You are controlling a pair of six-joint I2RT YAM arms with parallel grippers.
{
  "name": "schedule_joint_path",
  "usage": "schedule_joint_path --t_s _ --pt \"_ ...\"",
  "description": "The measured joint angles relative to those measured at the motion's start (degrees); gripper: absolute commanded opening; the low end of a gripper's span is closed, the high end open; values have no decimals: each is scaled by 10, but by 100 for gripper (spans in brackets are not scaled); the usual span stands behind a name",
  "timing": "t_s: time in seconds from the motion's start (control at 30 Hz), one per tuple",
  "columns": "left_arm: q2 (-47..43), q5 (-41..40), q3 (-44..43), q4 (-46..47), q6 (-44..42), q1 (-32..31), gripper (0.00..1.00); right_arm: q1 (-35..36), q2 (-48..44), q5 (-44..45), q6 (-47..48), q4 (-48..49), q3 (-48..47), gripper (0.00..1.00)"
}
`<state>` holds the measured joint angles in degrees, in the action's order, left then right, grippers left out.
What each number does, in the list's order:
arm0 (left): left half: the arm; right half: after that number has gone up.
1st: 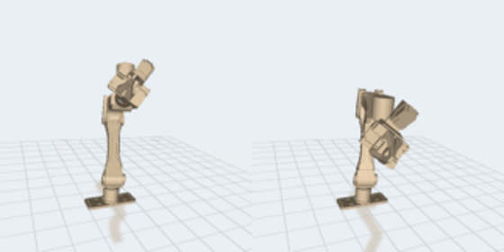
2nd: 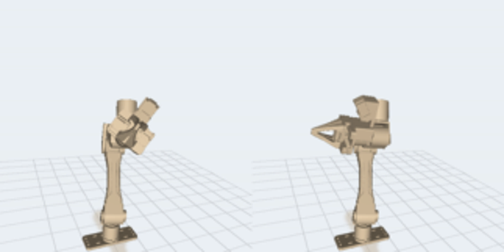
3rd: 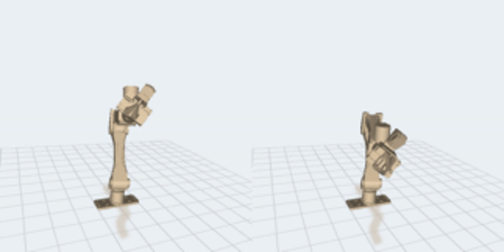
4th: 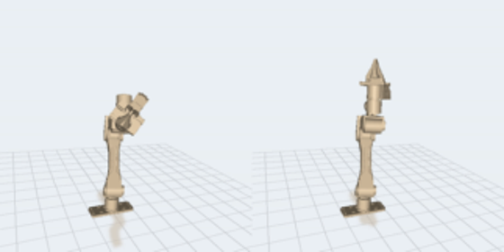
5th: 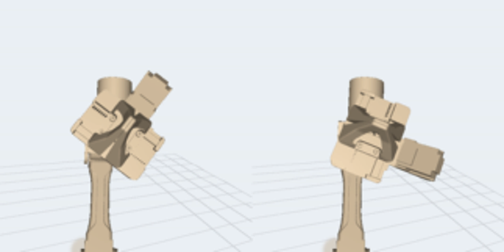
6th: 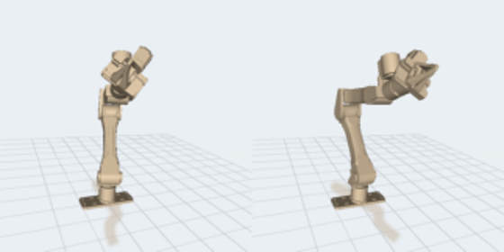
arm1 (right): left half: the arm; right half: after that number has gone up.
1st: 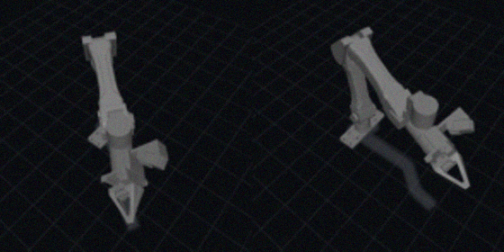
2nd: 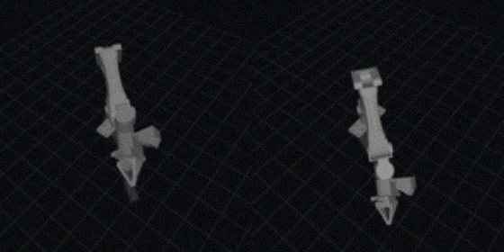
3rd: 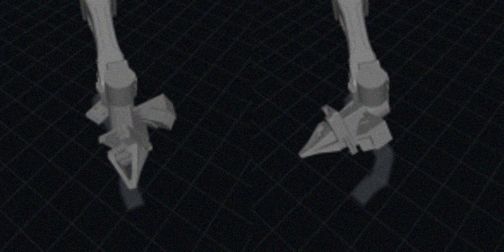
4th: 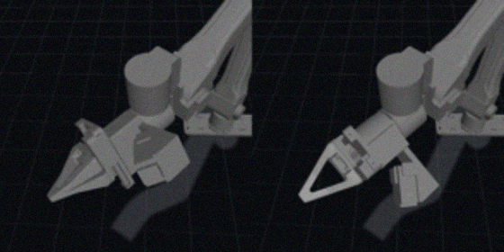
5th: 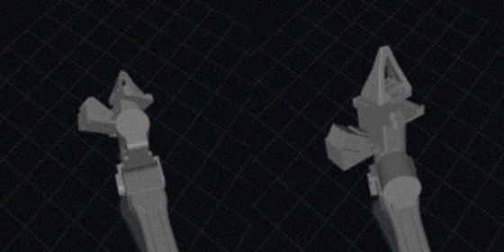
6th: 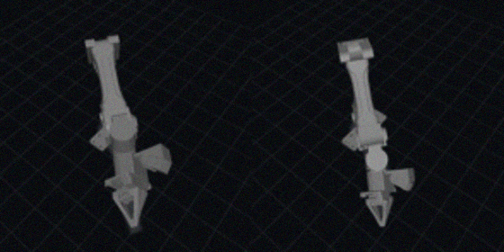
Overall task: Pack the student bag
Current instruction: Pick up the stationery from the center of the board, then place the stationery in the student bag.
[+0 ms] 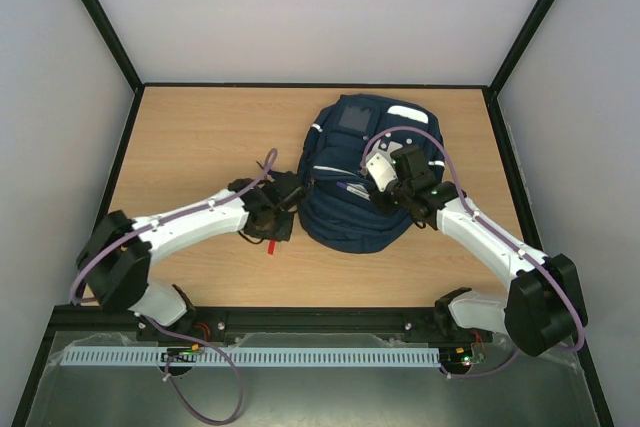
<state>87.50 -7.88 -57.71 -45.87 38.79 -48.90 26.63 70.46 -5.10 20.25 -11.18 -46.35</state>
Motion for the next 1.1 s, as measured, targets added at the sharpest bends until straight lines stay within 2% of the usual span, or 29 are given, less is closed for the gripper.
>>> schedule_joint_path --t_s 0.23,0.57,0.8,1.1 --pt "-73 110 -15 65 5 1 10 0 -6 0 -1 0 0 1" --pt "-72 247 6 245 70 -19 10 -1 -11 7 -14 -26 -43 1" --pt "-7 256 1 365 149 -20 8 -1 16 13 -18 -67 -96 1" --pt "56 218 -17 472 279 -8 6 -1 28 22 -18 -94 -127 1"
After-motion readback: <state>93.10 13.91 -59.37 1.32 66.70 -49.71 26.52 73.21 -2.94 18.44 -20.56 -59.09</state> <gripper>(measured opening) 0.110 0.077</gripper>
